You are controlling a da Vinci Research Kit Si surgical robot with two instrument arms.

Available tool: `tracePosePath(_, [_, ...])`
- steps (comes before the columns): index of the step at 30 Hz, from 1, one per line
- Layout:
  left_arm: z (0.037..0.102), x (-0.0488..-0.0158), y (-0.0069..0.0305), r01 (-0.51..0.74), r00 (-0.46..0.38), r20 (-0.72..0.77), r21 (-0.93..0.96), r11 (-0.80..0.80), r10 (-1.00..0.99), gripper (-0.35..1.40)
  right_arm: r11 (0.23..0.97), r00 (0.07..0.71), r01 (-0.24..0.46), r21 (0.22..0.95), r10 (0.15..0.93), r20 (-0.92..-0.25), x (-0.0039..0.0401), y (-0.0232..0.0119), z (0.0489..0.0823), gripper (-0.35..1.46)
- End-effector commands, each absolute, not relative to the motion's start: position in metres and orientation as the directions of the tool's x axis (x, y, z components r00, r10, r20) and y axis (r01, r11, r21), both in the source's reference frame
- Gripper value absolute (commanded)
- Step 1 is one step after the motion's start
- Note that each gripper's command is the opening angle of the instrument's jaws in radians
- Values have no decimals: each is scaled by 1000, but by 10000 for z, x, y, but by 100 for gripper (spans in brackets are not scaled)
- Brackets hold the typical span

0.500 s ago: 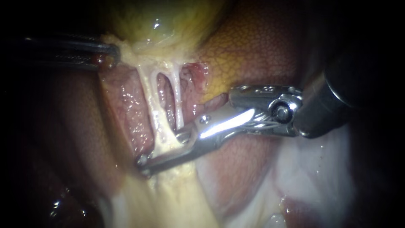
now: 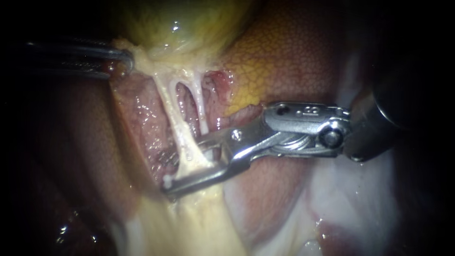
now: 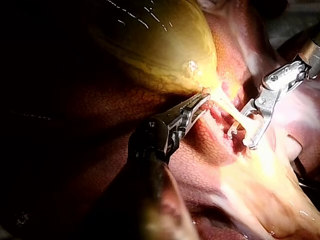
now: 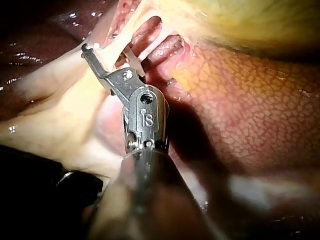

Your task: Going back first clip left tube

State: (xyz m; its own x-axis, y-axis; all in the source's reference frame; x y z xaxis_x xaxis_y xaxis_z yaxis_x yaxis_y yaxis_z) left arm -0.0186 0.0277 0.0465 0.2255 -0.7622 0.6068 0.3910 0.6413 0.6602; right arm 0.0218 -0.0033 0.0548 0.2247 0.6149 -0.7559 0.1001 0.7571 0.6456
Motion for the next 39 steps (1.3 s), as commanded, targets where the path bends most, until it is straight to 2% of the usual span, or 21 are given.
tracePosePath(1, [465,-186,277,393,225,607,659,641,-762,-35,774,222,90,627,598,-770,218,-34,546,45])
tracePosePath(5, [465,-185,277,393,225,607,659,641,-762,-35,857,217,52,512,491,-844,209,-41,540,49])
tracePosePath(8, [465,-185,277,393,225,607,659,641,-762,-35,889,223,22,458,442,-869,199,-48,534,50])
tracePosePath(15, [465,-184,276,392,225,607,659,641,-762,-35,923,238,-20,384,377,-895,171,-62,521,50])
tracePosePath(23, [465,-183,276,392,225,607,659,641,-762,-35,939,241,-8,344,336,-910,149,-70,510,50])
tracePosePath(33, [465,-182,276,392,226,607,659,642,-762,-35,950,269,-40,310,309,-912,114,-66,487,50])
tracePosePath(39, [465,-183,276,392,226,607,659,642,-762,-35,949,362,-36,312,303,-882,95,-54,472,48])
